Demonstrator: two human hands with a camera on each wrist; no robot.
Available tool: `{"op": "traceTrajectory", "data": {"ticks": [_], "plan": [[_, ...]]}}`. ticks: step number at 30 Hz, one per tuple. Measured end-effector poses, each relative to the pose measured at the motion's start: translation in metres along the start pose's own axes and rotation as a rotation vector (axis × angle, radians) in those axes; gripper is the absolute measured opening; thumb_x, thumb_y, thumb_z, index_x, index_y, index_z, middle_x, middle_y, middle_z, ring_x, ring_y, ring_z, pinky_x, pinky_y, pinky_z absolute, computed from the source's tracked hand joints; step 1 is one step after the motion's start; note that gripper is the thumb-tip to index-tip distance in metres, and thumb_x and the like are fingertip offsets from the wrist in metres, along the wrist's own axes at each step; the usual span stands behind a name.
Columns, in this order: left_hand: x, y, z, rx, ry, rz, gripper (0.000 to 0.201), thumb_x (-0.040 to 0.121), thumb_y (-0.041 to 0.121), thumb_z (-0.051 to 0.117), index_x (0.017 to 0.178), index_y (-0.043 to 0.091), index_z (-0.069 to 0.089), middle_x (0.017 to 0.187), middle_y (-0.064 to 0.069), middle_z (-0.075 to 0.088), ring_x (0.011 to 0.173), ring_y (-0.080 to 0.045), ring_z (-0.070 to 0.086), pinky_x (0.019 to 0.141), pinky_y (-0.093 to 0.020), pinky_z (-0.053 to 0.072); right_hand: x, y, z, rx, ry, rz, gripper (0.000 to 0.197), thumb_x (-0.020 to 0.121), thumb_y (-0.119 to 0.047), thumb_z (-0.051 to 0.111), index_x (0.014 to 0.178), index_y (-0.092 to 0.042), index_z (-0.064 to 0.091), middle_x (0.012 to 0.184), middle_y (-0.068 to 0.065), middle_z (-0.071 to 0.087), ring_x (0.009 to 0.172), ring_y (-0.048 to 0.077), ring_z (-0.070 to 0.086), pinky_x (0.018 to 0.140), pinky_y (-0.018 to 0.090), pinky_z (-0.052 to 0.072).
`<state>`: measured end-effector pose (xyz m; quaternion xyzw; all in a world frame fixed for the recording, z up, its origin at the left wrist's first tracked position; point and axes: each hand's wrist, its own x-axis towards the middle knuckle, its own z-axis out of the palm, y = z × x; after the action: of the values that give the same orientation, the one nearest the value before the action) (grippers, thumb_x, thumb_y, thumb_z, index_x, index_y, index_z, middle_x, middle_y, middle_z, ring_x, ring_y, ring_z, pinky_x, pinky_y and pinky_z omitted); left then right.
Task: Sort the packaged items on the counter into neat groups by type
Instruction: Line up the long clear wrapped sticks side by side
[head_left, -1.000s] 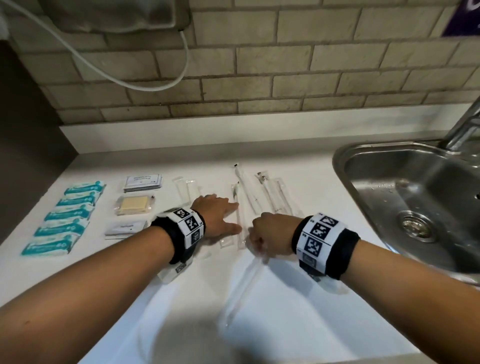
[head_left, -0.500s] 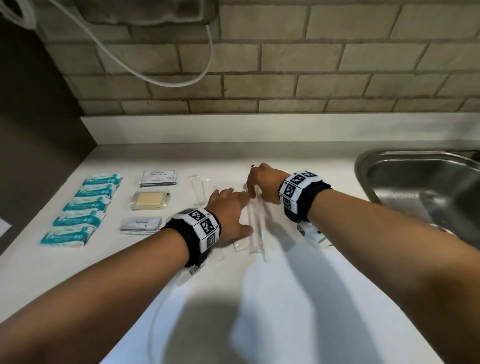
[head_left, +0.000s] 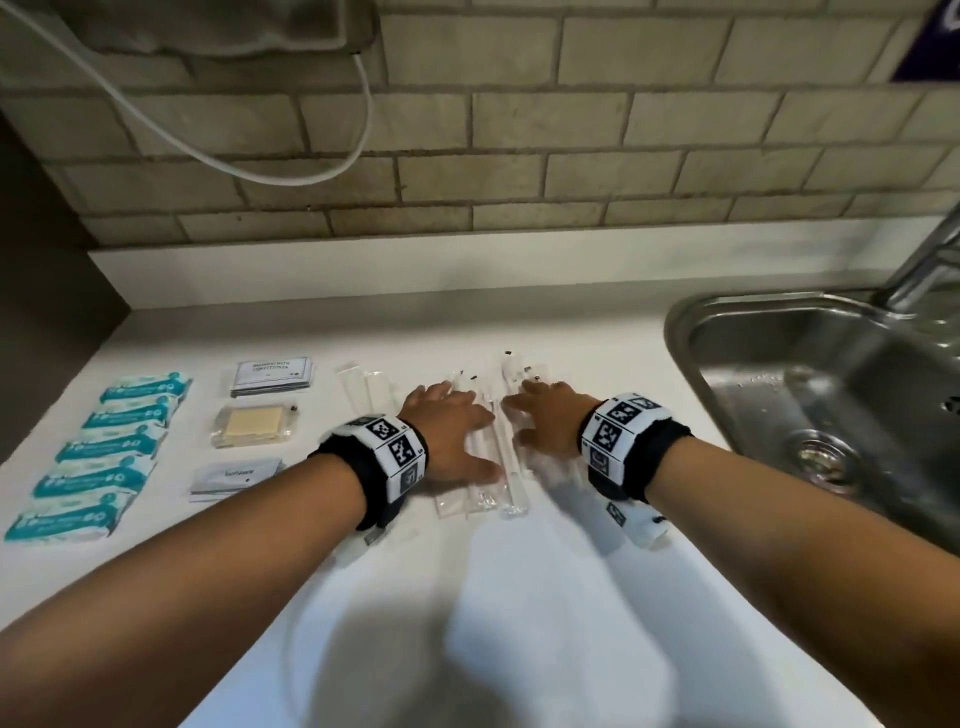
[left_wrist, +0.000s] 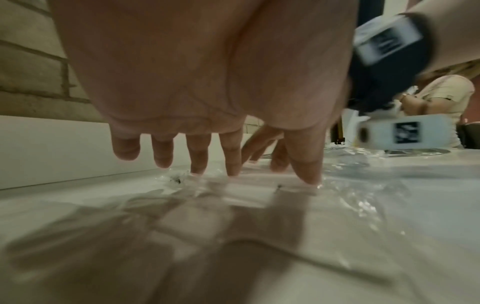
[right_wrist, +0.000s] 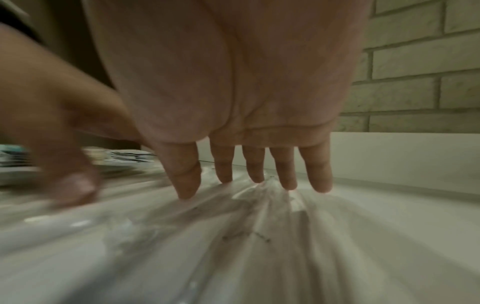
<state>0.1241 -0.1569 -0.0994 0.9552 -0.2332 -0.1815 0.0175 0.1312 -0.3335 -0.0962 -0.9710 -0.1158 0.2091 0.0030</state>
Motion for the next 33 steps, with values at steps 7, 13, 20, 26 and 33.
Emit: {"op": "traceTrajectory", "data": {"ticks": [7,13,20,26,33], "plan": [[0.007,0.007,-0.008,0.021,0.031,-0.021,0.082,0.074,0.068,0.063,0.145,0.033,0.04,0.162,-0.001,0.017,0.15,-0.026,0.003,0.119,-0.046,0.002,-0.034,-0.005,0.016,-0.061,0.068,-0.058,0.058,0.093,-0.043,0.049,0.148,-0.033,0.032,0.156,0.0,0.032,0.142,0.029,0.029,0.115,0.05,0.027],[0.009,0.033,-0.009,-0.103,0.139,0.123,0.069,0.083,0.052,0.065,0.143,0.026,0.043,0.158,0.001,0.028,0.147,-0.024,0.014,0.117,-0.039,0.014,-0.048,0.02,-0.001,0.061,0.163,0.089,0.042,0.095,-0.021,0.045,0.137,-0.018,0.047,0.14,0.009,0.047,0.126,0.028,0.045,0.101,0.042,0.044],[0.017,0.092,0.004,0.106,0.131,0.253,0.06,0.087,0.063,0.051,0.14,0.037,0.044,0.127,-0.003,0.051,0.118,-0.027,0.04,0.098,-0.04,0.033,-0.063,0.057,0.001,0.167,0.095,0.171,0.046,0.091,-0.006,0.053,0.135,-0.018,0.051,0.133,0.007,0.056,0.119,0.023,0.056,0.094,0.029,0.046],[0.025,0.101,0.001,0.182,0.083,0.241,0.059,0.081,0.069,0.052,0.122,0.028,0.06,0.125,-0.001,0.055,0.12,-0.026,0.043,0.099,-0.043,0.03,-0.069,0.069,0.011,0.177,0.095,0.193,0.045,0.093,-0.006,0.052,0.137,-0.014,0.05,0.136,0.006,0.056,0.124,0.023,0.054,0.103,0.03,0.043],[0.027,0.098,0.001,0.194,0.114,0.234,0.044,0.081,0.068,0.053,0.085,0.024,0.053,0.112,0.003,0.06,0.108,-0.024,0.048,0.093,-0.043,0.032,-0.056,0.066,0.011,0.241,0.125,0.236,0.038,0.097,-0.013,0.047,0.134,-0.009,0.054,0.135,0.009,0.057,0.123,0.025,0.055,0.101,0.032,0.044]]}}
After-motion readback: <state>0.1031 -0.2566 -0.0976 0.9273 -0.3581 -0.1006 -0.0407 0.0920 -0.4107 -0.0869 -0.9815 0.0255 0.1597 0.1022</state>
